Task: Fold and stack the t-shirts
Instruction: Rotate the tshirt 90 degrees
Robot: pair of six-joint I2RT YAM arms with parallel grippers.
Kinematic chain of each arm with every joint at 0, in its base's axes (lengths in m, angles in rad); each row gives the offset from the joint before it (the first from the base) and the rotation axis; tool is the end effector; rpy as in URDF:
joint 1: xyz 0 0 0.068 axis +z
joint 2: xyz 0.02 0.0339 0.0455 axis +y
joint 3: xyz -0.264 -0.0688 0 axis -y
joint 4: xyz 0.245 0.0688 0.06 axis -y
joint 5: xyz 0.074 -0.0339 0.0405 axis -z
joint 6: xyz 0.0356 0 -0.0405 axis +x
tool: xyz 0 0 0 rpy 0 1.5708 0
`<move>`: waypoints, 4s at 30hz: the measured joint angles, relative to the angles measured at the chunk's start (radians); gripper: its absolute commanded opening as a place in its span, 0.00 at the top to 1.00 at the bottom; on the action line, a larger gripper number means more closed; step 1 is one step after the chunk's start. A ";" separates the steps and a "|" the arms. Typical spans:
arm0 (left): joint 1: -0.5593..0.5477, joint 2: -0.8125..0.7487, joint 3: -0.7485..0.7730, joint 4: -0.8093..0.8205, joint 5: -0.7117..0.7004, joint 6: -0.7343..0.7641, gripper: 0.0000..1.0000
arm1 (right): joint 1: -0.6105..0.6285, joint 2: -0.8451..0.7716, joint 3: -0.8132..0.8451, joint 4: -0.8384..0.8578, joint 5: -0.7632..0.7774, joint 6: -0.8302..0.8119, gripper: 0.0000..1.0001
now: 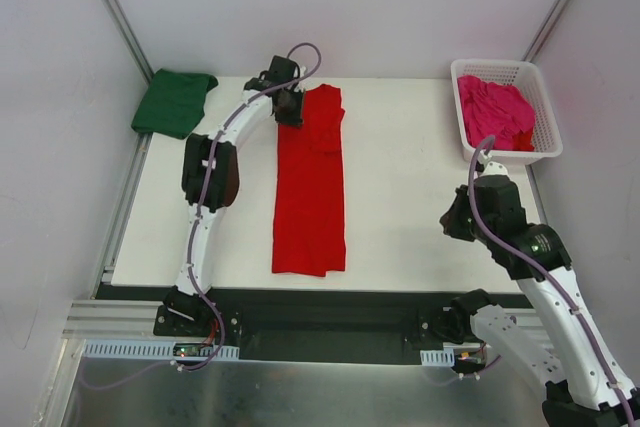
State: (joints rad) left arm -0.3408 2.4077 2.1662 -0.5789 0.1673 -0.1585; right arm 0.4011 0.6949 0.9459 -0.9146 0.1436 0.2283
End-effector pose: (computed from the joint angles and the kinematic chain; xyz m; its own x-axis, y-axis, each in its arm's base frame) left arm 0.5095 -0.1870 0.2102 -0.7496 0.1007 -0.6542 0.3223 0.9188 -0.2279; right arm 0.1177 0.0444 0.3342 -0.6163 -0.0181 -0.7873 -0.1469 0.9848 0.0924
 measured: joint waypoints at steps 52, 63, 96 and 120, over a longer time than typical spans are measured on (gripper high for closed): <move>-0.041 -1.706 -1.626 0.326 0.116 -0.351 0.53 | 0.444 0.845 0.196 0.504 -0.045 0.021 0.62; -0.166 -1.729 -1.642 0.315 0.056 -0.348 0.54 | 0.293 1.063 0.363 0.527 -0.161 -0.024 0.62; -0.747 -1.255 -1.444 0.288 -0.489 -0.344 0.53 | 0.222 1.366 0.599 0.526 -0.388 -0.080 0.63; -0.747 -1.255 -1.444 0.285 -0.520 -0.355 0.52 | 0.225 1.412 0.622 0.545 -0.446 -0.079 0.64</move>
State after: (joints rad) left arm -1.0878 1.1526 0.7227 -0.2939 -0.3527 -0.5137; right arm 0.6262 2.1071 1.5677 -0.3698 -0.3019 0.1490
